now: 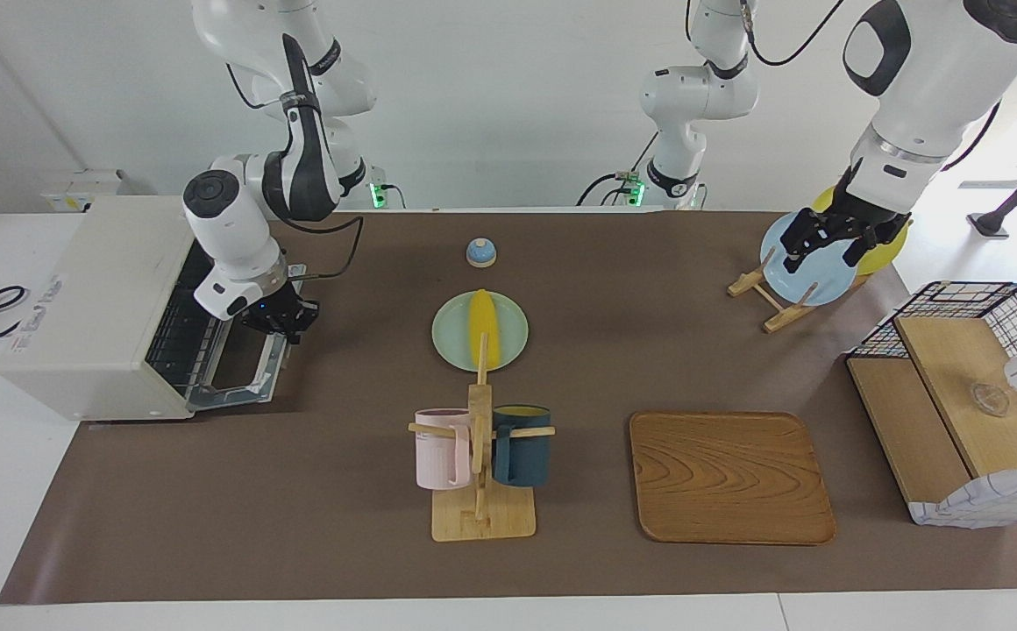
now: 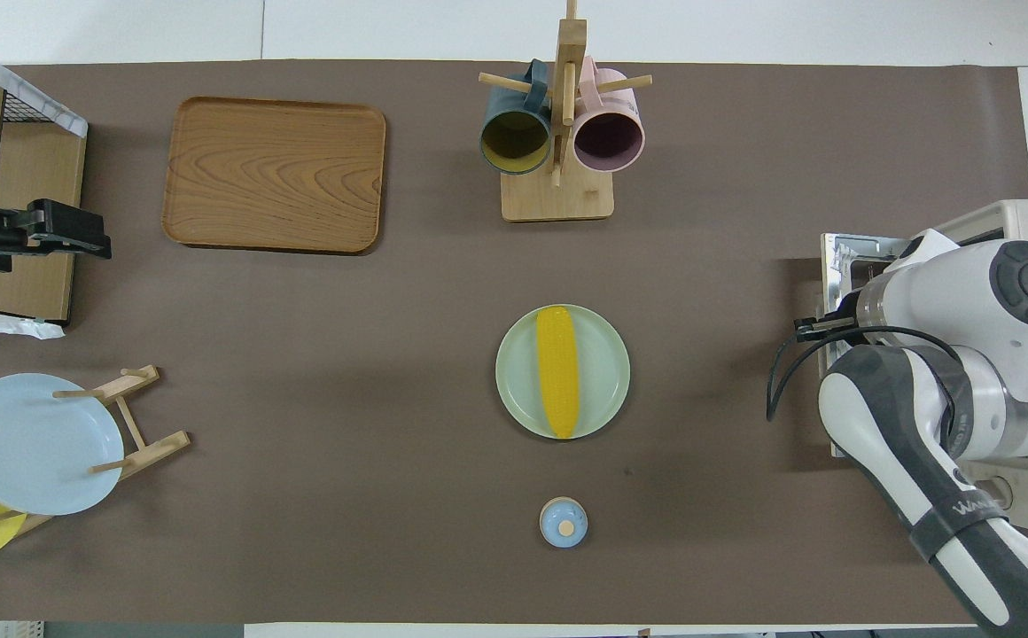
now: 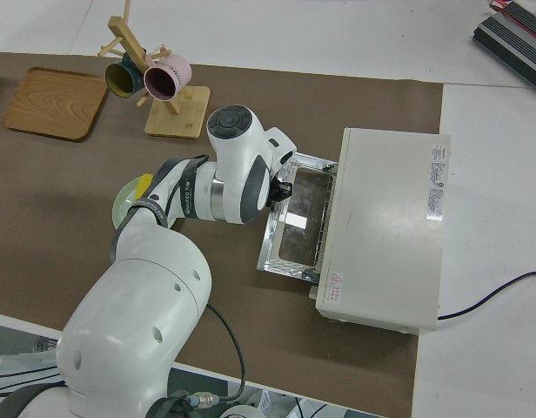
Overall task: Put corn in oven
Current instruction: 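Hook the right gripper on the oven door and pull it open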
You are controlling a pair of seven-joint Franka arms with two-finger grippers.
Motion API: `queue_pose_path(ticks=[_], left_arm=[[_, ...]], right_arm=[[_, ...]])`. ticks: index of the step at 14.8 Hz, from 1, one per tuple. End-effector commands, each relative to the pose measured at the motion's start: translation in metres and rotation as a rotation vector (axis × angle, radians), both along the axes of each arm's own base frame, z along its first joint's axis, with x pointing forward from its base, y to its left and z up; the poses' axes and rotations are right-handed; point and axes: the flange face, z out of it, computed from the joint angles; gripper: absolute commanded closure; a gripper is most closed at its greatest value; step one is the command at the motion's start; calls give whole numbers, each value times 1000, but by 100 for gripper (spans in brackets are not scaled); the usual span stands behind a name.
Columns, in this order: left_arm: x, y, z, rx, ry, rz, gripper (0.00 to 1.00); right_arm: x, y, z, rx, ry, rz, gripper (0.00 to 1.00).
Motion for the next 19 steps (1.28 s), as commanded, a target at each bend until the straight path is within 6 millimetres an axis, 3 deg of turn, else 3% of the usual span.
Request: queue_pose_path(ticks=[1,8,9,10,11,12,14,16,19], left_arm=[[-9,-3,14,27,44,-24,0],[-15,2,6,4,83,-12,0],[-14,2,7,1,74,-12,0],[-12,1,6,-8,67,-12,0],[-12,1,7,-13,64,-12,0],[-12,0,6,-16,66,-12,0],[-12,1,7,-18,66,-10,0],[-12,1,7,-16,66,-10,0],[-13,-2,8,-16,65,-13,0]], right_arm=[[-1,-1,3,-21,-17,-5,100],[2,68,11,67,-26,-59,100],[6,81,18,77,-34,-84,83],[10,92,31,84,-56,-83,57],[13,100,50,94,-90,-72,12],[12,100,75,106,-127,-67,0],[5,98,115,126,-179,-62,0],[-5,97,141,134,-193,-49,0],[-20,101,147,123,-107,-31,0]])
